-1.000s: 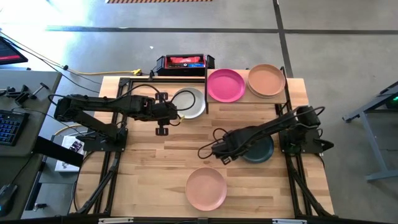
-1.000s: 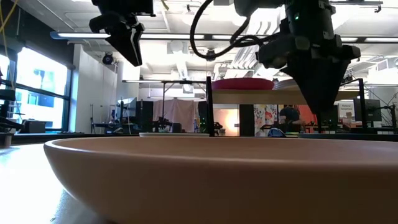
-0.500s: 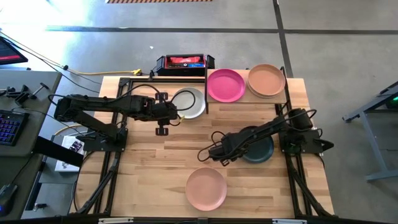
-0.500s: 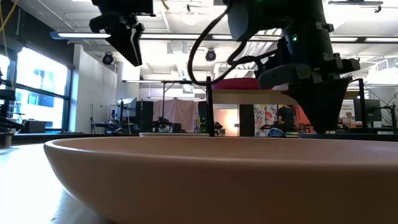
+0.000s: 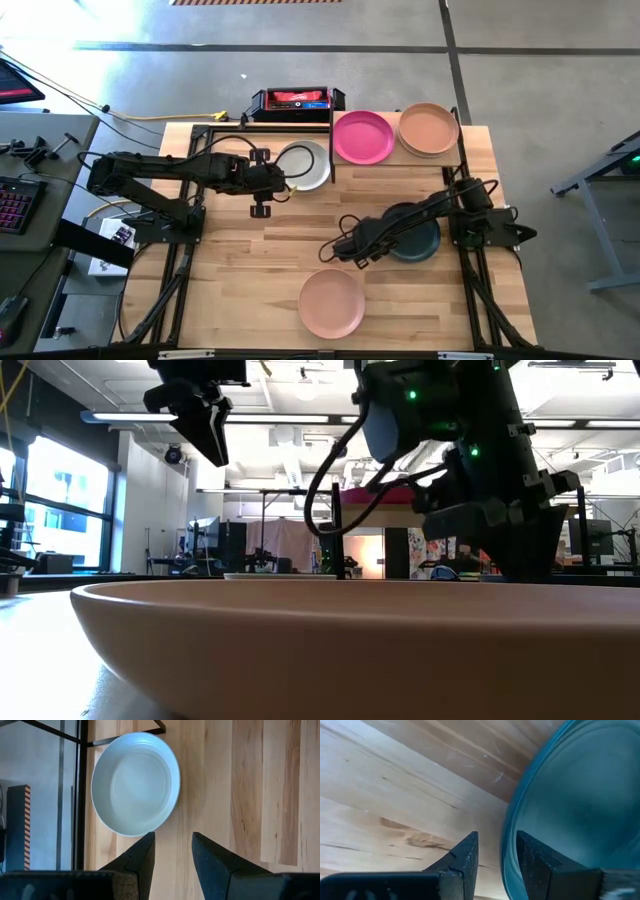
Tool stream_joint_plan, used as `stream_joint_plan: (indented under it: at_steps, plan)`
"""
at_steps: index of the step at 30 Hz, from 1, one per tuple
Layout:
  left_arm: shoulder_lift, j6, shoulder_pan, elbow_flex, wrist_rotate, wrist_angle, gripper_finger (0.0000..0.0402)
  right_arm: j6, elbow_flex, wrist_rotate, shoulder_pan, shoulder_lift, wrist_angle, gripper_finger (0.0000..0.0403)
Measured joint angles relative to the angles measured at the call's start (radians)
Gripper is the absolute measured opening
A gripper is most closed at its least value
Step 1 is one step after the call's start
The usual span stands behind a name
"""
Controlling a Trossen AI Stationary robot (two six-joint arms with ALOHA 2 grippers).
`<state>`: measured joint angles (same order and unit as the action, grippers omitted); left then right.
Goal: Place and stack plates onto a shelf
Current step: Stack the blue plate on top of the pink plate
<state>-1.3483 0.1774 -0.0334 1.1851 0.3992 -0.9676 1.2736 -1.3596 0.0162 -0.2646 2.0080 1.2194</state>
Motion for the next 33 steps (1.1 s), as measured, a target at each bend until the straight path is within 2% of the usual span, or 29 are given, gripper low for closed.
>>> stream_joint_plan:
  at_steps: [5, 11, 21, 27, 33]
  plan:
    - [0.0, 0.0, 0.0, 0.0, 0.0, 0.0, 0.012, 0.0, 0.0, -0.008, 0.0, 0.004, 0.005, 0.0089]
    - [0.0, 0.0, 0.0, 0.0, 0.0, 0.0, 0.012, -0.004, 0.0, -0.049, 0.0, 0.004, 0.022, 0.0008]
    - [0.0, 0.0, 0.0, 0.0, 0.0, 0.001, 0.012, -0.018, 0.0, -0.092, 0.0, -0.037, 0.03, 0.0003]
    - [0.0, 0.0, 0.0, 0.0, -0.001, 0.002, 0.012, 0.013, 0.0, -0.047, 0.0, -0.12, 0.047, 0.0001]
    - [0.0, 0.0, 0.0, 0.0, -0.001, 0.008, 0.012, -0.026, 0.0, -0.027, -0.005, -0.222, 0.045, 0.0]
